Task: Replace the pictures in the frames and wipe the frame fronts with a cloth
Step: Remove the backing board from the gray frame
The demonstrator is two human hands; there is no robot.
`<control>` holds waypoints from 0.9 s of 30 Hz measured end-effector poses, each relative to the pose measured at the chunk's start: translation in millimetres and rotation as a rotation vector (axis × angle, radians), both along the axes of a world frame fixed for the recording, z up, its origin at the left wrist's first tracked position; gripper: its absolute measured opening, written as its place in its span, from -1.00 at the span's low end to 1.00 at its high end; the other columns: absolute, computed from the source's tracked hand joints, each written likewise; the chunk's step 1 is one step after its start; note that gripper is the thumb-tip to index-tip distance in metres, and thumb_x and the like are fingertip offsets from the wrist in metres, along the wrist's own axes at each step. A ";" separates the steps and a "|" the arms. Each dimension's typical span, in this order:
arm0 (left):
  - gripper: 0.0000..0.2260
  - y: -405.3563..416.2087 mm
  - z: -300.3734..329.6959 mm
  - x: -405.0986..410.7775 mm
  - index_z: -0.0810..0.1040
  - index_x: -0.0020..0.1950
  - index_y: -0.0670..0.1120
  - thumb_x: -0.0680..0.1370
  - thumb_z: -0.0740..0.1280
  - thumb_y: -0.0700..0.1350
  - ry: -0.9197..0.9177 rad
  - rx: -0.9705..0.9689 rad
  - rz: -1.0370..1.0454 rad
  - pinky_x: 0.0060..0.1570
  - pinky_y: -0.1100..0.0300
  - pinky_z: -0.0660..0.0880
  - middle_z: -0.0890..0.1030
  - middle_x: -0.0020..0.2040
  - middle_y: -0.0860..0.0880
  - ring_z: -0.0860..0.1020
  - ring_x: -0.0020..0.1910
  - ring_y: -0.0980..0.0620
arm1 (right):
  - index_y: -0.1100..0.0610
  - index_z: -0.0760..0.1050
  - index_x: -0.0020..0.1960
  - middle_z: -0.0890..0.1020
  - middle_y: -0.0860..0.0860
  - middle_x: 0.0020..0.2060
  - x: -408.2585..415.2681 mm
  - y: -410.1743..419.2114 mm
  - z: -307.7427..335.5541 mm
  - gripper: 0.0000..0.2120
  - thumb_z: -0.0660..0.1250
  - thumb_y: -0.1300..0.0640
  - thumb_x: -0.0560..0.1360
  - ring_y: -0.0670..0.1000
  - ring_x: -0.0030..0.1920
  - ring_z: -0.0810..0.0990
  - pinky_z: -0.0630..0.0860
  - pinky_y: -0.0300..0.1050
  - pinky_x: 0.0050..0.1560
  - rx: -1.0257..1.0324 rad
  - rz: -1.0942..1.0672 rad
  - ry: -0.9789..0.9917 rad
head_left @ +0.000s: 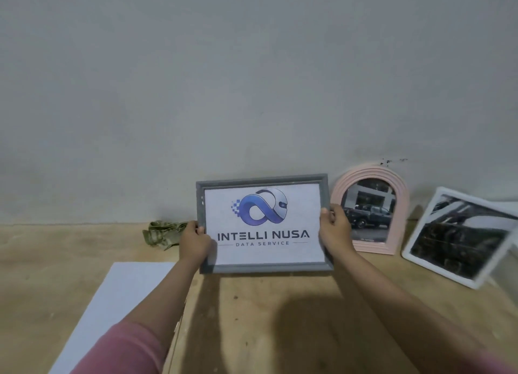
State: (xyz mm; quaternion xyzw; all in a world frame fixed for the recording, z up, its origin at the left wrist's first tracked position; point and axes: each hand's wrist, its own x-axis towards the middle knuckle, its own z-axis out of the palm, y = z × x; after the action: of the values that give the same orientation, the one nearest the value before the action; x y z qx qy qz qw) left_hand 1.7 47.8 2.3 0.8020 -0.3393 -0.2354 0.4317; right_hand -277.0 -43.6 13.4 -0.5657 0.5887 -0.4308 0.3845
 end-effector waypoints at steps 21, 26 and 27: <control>-0.41 73.9 207.5 -196.4 0.50 -0.21 -0.13 0.36 0.24 0.43 0.166 -0.115 -0.484 -0.34 0.18 0.44 0.66 -0.14 -0.26 0.67 -0.35 0.03 | 0.11 0.55 -0.03 0.53 0.00 -0.17 -38.4 185.3 138.4 -0.89 0.34 0.09 0.49 -0.04 -0.18 0.49 0.41 -0.13 -0.22 -0.481 -0.066 0.240; -0.71 72.4 204.1 -216.4 0.41 -0.38 -0.16 0.44 0.36 -0.02 -0.005 -0.042 -0.403 -0.38 0.09 0.53 0.55 -0.41 -0.11 0.59 -0.43 -0.09 | 0.14 0.55 -0.04 0.50 0.03 -0.18 -40.0 196.7 121.0 -0.87 0.29 0.15 0.45 0.03 -0.20 0.50 0.45 -0.02 -0.26 -0.528 -0.005 0.219; -0.76 71.7 202.0 -217.0 0.38 -0.39 -0.16 0.43 0.32 -0.12 -0.019 -0.039 -0.378 -0.38 0.08 0.53 0.50 -0.44 -0.10 0.54 -0.45 -0.11 | 0.13 0.55 -0.02 0.50 0.03 -0.17 -40.0 197.4 118.7 -0.84 0.27 0.13 0.44 0.02 -0.18 0.51 0.45 -0.03 -0.24 -0.522 0.039 0.201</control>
State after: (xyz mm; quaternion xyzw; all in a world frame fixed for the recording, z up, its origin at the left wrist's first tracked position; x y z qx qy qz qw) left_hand -215.3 119.5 204.2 0.7176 -0.4924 -0.2980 0.3920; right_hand -317.0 153.8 132.1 -0.6966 0.4821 -0.5022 0.1737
